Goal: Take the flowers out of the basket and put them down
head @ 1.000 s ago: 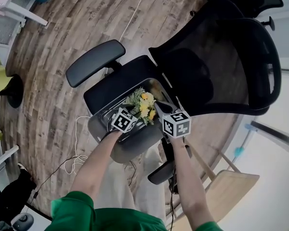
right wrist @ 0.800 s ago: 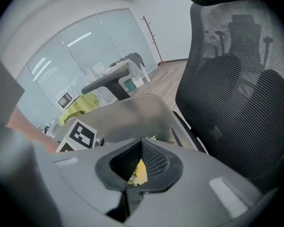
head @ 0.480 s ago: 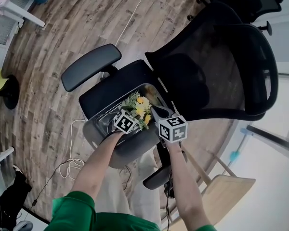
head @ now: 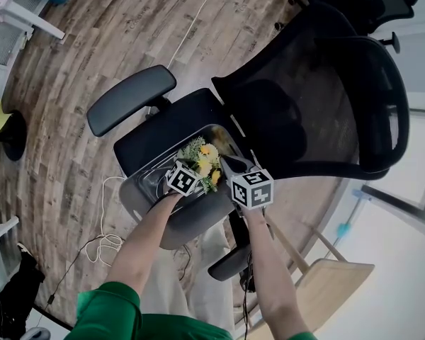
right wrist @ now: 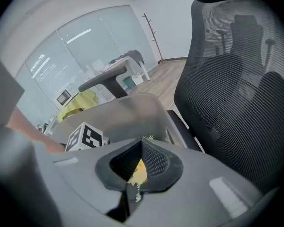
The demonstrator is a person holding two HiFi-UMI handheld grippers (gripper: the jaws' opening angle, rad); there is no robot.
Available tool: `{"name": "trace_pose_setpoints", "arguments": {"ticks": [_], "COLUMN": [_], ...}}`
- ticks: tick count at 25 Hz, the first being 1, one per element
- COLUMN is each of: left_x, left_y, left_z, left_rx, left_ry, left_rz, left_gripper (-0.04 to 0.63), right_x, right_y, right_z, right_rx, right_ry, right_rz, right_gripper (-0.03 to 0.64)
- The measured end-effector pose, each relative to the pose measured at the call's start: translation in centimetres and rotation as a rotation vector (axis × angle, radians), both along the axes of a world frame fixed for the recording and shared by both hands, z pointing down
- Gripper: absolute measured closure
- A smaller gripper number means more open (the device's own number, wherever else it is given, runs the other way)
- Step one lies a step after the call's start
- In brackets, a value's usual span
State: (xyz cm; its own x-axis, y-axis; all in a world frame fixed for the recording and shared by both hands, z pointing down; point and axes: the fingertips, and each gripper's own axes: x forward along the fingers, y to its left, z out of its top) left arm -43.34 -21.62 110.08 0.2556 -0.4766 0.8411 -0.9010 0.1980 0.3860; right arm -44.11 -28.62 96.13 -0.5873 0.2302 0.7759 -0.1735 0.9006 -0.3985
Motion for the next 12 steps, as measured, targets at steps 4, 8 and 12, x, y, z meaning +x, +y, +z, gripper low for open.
{"name": "trace_pose_setpoints", "arguments": {"ticks": [4,8,12], "left_x": [0.2,-0.4,-0.8], "left_y": [0.3,0.2,0.1], "left_z": [-0.2,-0.9,-1.9], "left_rx": [-0.013,-0.001,0.004], "left_ry": [0.013,-0.025,-0.049], "left_rz": [-0.002,0.007,0.017], "left_gripper": [0.527,0.543,0.549], "right_x": [0.0,0.2,0.3], "right_y": [0.1,0.1,-0.1], "right_z": [0.0,-0.2,-0.6], "right_rx": [-0.009,-0.015,-0.015], "right_ry": [0.001,-0.002,-0.002], "right_rz": [0.000,0.006,0.016], "right_gripper": [0.611,0.611,0.611]}}
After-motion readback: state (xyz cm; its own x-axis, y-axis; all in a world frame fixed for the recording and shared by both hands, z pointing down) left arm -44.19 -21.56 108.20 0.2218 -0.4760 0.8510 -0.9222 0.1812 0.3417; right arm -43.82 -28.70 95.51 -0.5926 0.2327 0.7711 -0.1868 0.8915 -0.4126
